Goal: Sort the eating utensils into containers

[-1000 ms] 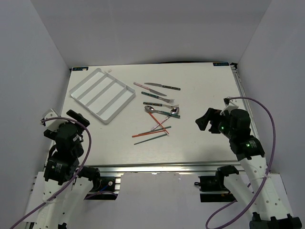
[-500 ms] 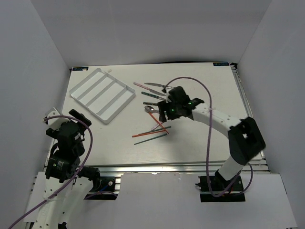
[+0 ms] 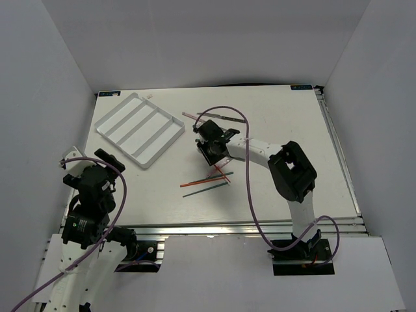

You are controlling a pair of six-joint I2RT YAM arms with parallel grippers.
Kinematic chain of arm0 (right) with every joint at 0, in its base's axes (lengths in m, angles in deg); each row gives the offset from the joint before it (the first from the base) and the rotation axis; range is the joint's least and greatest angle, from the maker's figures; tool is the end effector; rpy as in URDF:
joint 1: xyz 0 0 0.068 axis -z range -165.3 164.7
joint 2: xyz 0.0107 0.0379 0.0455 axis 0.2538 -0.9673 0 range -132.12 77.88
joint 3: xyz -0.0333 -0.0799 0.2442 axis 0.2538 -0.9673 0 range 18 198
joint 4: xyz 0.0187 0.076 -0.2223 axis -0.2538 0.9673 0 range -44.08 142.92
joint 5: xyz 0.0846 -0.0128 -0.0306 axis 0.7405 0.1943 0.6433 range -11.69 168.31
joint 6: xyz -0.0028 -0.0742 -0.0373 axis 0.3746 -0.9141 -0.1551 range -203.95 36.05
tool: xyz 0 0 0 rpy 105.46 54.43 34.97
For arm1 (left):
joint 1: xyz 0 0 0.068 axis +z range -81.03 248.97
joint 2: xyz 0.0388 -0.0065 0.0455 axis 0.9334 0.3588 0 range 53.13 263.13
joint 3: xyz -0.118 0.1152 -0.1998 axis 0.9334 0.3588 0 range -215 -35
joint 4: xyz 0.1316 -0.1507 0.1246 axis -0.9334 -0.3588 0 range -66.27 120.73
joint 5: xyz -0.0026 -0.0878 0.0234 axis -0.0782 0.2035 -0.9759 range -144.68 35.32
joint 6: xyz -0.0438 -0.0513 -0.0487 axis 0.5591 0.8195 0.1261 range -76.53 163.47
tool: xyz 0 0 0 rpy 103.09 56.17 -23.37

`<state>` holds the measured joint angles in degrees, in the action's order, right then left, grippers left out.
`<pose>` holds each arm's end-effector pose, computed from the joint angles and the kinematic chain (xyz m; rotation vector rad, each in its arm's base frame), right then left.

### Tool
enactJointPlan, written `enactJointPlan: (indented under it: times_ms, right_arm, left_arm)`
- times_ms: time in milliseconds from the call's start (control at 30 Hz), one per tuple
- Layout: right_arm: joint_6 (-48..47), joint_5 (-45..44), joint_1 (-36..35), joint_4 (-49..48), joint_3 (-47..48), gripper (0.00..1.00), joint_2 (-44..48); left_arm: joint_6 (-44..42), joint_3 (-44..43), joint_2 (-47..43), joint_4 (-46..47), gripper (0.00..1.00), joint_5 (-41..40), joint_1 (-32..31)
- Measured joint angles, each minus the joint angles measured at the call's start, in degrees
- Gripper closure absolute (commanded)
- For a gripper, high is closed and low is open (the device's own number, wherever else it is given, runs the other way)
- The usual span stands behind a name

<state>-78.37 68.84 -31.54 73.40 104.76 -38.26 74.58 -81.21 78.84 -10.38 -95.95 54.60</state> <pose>0.3048 0.3011 0.1615 -0.8266 2.4111 0.1415 0.1067 0.0220 0.3089 -0.7189 1.6946 0.1419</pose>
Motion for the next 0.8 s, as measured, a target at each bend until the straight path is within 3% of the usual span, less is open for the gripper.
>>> enactJointPlan:
  times_ms: [133, 333, 433, 667, 800]
  right_arm:
    - [-1.49, -0.04, 0.15, -0.2, 1.01, 0.65, -1.9]
    - [-3.17, 0.15, 0.15, -0.42, 1.64, 0.83, -4.2]
    - [-3.5, 0.57, 0.15, -0.44, 1.64, 0.98, -4.2]
    - [-3.3, 2.25, 0.15, 1.31, 1.49, 1.0, -1.25]
    - [-2.23, 5.2, 0.2, 2.25, 1.44, 1.0, 5.9]
  left_arm:
    - [-0.02, 0.0, -0.2, 0.0, 0.02, 0.0, 0.0]
    - [-0.02, 0.0, 0.48, 0.11, 0.02, 0.13, 0.0]
    - [-0.04, 0.0, 1.27, 0.17, 0.02, 0.22, -0.02]
    - [-1.18, -0.39, 3.15, 0.85, 0.02, 4.98, 0.0]
    - [0.17, -1.49, 8.26, 5.7, 0.02, 16.44, 0.0]
